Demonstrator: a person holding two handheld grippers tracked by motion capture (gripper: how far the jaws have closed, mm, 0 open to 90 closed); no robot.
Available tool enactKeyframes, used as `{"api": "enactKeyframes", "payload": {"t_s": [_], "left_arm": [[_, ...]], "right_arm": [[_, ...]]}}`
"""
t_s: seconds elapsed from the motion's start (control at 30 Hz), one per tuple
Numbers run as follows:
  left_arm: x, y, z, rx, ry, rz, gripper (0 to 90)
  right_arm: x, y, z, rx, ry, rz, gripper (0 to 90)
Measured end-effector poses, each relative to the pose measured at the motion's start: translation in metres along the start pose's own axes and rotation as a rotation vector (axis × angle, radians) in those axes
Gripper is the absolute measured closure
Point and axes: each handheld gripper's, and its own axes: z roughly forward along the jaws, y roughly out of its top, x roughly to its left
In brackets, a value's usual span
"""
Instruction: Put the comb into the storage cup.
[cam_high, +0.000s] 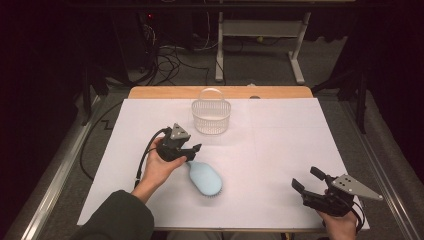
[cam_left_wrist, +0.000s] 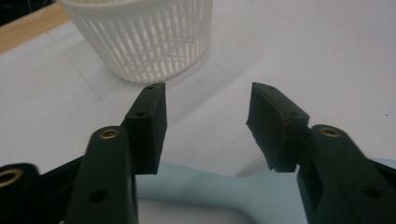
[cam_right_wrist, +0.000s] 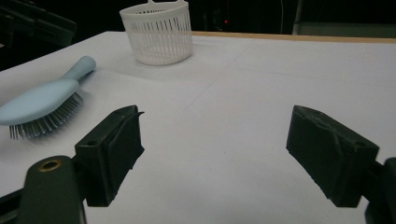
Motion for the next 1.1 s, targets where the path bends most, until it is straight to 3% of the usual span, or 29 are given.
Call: {"api": "enactKeyframes", "payload": {"t_s": [0.13, 0.27, 0.6, 0.8, 1.1], "left_arm": [[0.007, 0.006, 0.0, 0.053, -0.042, -0.05, 55.1], [0.014, 0.013, 0.002, 0.103, -0.063, -0.063, 58.0], [0.022, 0.024, 0.013, 0.214, -0.011, -0.03, 68.0], [0.025, 0.028, 0.027, 0.305, 0.027, -0.03, 75.6], [0.031, 0.028, 0.038, 0.365, 0.065, -0.051, 85.1]], "right_arm": [[0.0, 0.0, 0.0, 0.001, 0.001, 0.0, 18.6], [0.0, 0.0, 0.0, 0.002, 0.002, 0.003, 18.6], [0.0, 0.0, 0.0, 0.005, 0.003, 0.002, 18.6], [0.0, 0.0, 0.0, 0.003, 0.003, -0.001, 18.6], [0.0, 0.0, 0.0, 0.006, 0.002, 0.004, 18.6]]}}
